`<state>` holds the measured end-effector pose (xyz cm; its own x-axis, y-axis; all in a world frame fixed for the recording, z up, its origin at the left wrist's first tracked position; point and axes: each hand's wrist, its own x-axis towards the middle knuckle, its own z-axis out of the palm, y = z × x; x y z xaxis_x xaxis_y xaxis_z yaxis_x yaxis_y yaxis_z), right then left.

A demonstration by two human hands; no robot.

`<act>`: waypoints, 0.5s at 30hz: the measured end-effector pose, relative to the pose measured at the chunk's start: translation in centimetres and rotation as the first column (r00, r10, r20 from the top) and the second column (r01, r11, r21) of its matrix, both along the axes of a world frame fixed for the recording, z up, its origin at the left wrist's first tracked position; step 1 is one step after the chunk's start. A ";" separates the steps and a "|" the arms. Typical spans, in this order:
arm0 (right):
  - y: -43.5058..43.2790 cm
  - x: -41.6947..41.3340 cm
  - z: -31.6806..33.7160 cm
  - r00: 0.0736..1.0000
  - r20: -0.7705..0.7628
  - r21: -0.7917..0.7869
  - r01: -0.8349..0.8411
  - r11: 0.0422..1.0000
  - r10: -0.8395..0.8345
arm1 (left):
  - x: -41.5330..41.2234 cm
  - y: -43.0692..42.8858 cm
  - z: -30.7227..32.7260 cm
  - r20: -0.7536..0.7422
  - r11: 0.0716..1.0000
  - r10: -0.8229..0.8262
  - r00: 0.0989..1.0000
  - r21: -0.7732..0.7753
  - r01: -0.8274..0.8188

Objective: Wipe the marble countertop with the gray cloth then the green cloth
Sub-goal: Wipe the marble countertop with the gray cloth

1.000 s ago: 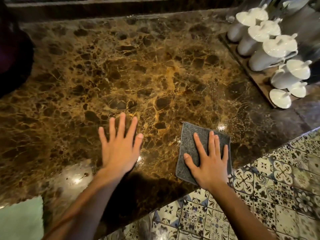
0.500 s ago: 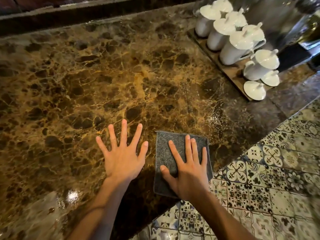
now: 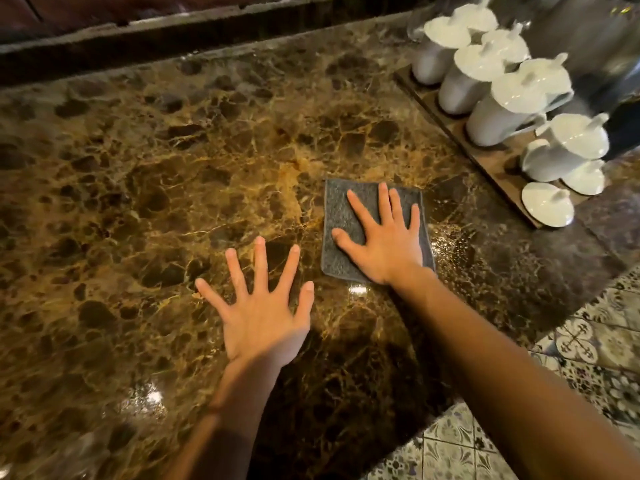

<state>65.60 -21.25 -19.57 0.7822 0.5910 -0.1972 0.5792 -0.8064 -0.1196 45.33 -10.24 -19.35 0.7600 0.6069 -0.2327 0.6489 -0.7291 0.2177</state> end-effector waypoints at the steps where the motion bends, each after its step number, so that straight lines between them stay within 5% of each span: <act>1: 0.8 1.4 0.0 1.000 0.001 0.000 -0.014 1.000 0.014 | 0.2 0.0 0.0 -0.011 1.000 0.004 1.000 0.000 -0.004; 15: 5.4 8.6 0.1 0.995 0.007 0.017 -0.103 0.995 0.103 | 0.1 -0.1 0.0 0.017 1.000 -0.002 1.000 0.018 0.001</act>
<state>74.24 -15.83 -19.47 0.7183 0.6716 -0.1818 0.6596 -0.7404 -0.1290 45.43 -10.31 -19.35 0.7647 0.6098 -0.2085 0.6441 -0.7339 0.2156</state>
